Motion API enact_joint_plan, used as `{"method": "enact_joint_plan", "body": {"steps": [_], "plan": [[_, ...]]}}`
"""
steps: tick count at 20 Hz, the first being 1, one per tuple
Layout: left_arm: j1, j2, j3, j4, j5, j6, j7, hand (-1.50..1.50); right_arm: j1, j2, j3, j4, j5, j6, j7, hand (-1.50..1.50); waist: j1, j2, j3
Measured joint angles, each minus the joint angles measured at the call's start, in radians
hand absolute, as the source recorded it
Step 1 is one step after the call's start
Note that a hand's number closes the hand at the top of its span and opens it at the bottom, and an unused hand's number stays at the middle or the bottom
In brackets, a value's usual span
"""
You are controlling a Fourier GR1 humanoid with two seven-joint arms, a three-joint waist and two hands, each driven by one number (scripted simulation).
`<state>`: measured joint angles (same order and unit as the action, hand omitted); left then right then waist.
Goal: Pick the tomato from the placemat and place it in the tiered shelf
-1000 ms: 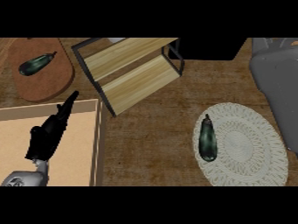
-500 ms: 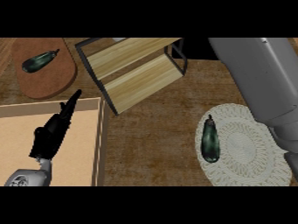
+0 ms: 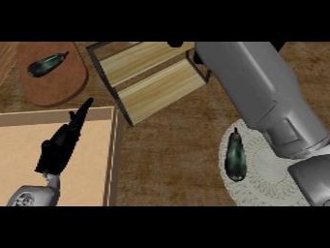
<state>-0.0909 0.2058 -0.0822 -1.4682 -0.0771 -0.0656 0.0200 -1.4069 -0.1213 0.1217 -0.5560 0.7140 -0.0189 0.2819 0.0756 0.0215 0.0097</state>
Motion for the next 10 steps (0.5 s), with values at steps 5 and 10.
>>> {"method": "enact_joint_plan", "body": {"steps": [5, 10], "plan": [[-0.001, -0.001, -0.002, -0.008, 0.001, -0.007, -0.002, 0.00, 0.011, 0.073, -0.151, 0.064, -0.161, -0.005, -0.029, -1.50, 0.007, 0.007, 0.001], [-0.011, -0.001, -0.004, -0.010, 0.002, -0.014, 0.009, 0.00, 0.004, 0.107, -0.312, 0.109, -0.347, -0.009, -0.052, -1.50, 0.020, 0.011, 0.000]]}}
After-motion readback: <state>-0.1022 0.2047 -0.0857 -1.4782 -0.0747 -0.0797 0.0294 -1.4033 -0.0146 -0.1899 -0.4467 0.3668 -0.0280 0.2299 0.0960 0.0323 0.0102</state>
